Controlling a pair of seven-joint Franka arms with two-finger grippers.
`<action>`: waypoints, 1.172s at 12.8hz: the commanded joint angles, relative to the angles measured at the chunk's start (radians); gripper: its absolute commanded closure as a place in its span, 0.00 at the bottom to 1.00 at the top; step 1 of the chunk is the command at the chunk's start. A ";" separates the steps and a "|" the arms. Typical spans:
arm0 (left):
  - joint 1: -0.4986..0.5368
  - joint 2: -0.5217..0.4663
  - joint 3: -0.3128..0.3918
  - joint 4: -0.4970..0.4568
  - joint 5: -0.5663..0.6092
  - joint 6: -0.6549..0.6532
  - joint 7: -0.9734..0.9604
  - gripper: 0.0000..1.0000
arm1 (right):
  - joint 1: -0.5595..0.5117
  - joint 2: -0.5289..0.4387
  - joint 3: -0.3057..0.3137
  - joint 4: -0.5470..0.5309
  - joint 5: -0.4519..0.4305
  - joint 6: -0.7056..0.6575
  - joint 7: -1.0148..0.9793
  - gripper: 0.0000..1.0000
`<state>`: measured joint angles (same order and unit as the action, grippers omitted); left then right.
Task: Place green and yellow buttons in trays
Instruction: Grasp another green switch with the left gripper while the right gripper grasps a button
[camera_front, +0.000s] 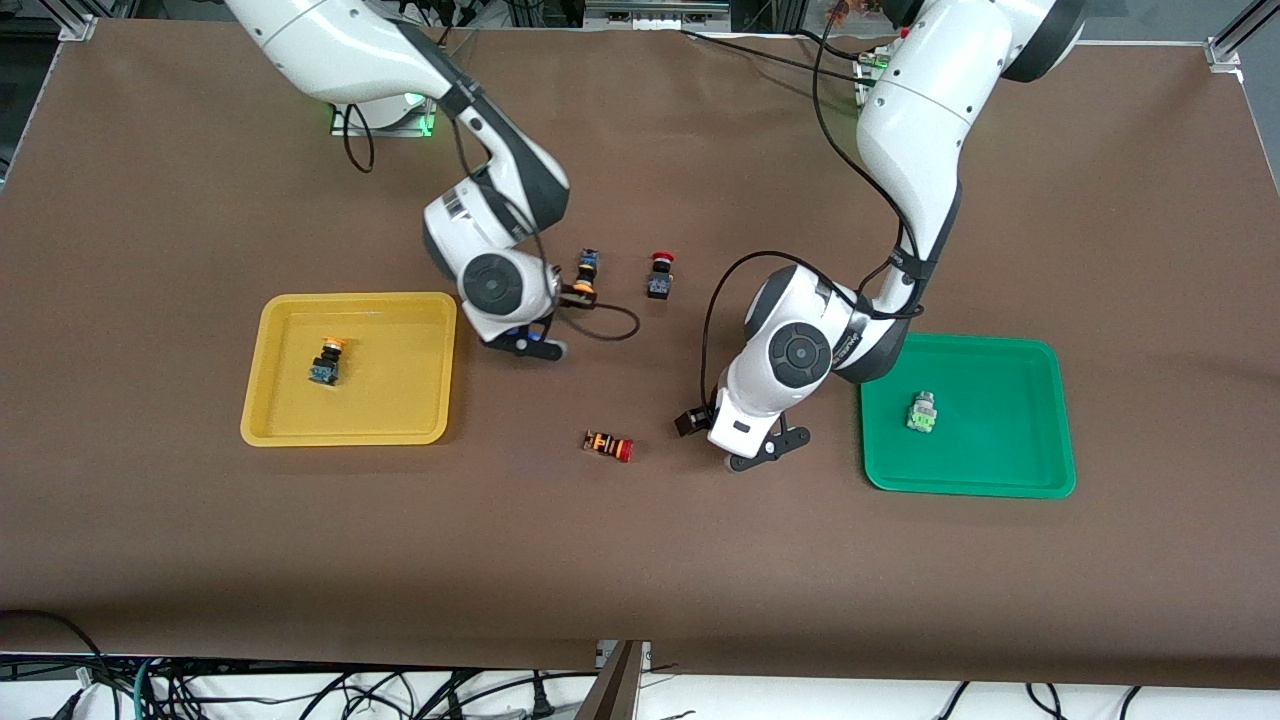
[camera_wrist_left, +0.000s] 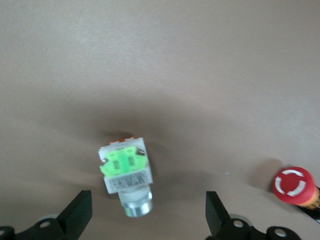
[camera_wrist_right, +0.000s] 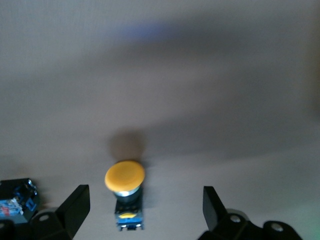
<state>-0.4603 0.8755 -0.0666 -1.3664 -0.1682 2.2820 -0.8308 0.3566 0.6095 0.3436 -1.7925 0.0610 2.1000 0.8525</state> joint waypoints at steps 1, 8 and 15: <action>-0.008 0.002 0.021 -0.016 0.051 -0.009 -0.048 0.00 | -0.002 0.013 0.049 -0.060 -0.038 0.096 0.094 0.00; -0.006 0.024 0.021 0.000 0.061 -0.004 -0.243 1.00 | 0.022 0.032 0.061 -0.062 -0.066 0.110 0.152 1.00; 0.100 -0.071 0.028 0.059 0.188 -0.342 0.087 1.00 | -0.077 -0.060 -0.085 0.019 -0.066 -0.072 -0.186 1.00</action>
<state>-0.3963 0.8427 -0.0363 -1.3138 -0.0143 2.0361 -0.8785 0.3050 0.5800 0.3323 -1.7906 -0.0030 2.1027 0.8167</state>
